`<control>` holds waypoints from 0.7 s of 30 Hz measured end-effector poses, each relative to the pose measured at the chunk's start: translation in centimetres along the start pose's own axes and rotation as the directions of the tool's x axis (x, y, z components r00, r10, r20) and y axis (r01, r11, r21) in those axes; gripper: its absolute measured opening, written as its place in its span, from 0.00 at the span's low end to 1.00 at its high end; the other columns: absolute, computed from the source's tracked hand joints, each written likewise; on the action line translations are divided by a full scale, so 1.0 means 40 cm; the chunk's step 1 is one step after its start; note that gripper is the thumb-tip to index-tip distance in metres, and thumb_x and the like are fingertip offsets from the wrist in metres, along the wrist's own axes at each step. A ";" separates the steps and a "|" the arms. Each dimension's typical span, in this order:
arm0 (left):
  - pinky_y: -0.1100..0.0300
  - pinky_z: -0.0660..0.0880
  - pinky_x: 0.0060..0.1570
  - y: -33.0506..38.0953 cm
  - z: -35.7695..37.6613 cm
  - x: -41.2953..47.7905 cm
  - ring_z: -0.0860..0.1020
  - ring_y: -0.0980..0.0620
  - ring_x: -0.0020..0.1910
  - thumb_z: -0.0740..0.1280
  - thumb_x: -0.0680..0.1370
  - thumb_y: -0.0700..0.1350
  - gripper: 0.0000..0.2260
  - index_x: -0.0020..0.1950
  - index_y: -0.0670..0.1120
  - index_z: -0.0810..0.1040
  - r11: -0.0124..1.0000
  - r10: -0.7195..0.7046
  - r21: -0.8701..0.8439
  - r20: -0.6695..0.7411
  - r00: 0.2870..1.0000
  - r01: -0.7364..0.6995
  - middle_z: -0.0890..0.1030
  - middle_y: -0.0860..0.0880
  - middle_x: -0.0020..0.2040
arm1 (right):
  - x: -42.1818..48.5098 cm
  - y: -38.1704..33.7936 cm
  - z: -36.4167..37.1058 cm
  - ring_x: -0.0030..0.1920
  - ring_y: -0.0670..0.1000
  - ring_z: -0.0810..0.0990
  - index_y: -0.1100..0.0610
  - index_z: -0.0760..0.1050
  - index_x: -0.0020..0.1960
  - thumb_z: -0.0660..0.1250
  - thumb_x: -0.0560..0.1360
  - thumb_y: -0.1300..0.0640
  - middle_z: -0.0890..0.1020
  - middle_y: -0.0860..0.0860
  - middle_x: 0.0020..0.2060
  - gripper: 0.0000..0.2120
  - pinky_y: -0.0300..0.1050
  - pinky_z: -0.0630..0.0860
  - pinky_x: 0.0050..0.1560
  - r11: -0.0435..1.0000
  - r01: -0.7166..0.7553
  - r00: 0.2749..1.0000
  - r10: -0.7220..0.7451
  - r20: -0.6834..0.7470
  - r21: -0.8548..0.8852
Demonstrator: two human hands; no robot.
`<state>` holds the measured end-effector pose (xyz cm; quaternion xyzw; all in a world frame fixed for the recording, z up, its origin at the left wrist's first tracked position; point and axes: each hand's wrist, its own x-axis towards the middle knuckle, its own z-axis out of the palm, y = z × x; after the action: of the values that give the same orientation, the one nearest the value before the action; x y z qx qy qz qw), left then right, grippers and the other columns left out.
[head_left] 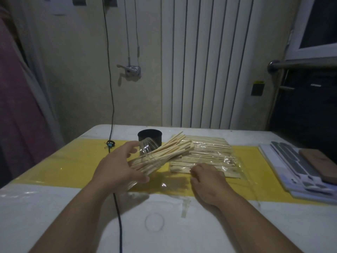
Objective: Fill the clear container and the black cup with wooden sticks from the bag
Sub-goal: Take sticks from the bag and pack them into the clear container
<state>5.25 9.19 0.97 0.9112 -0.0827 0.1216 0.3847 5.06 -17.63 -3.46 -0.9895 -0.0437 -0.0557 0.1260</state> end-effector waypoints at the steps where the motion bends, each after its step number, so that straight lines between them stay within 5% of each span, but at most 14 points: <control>1: 0.51 0.75 0.55 0.000 -0.001 0.000 0.75 0.57 0.59 0.84 0.53 0.52 0.43 0.61 0.71 0.67 1.000 -0.002 -0.002 0.001 1.000 0.002 0.76 0.62 0.58 | 0.002 -0.001 0.002 0.69 0.54 0.65 0.46 0.70 0.68 0.56 0.81 0.47 0.70 0.47 0.67 0.17 0.51 0.61 0.66 1.000 -0.004 1.000 0.003 -0.011 -0.009; 21: 0.51 0.75 0.56 0.006 -0.003 -0.003 0.75 0.57 0.59 0.79 0.49 0.57 0.43 0.61 0.71 0.67 1.000 -0.003 -0.011 0.009 1.000 0.003 0.77 0.61 0.58 | 0.001 -0.001 0.000 0.66 0.54 0.68 0.43 0.74 0.65 0.59 0.80 0.46 0.72 0.45 0.63 0.15 0.50 0.63 0.63 0.999 -0.020 0.996 0.022 -0.090 0.025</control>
<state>5.05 9.12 1.15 0.9098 -0.0838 0.1167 0.3894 5.10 -17.58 -3.46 -0.9847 -0.0282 -0.0988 0.1405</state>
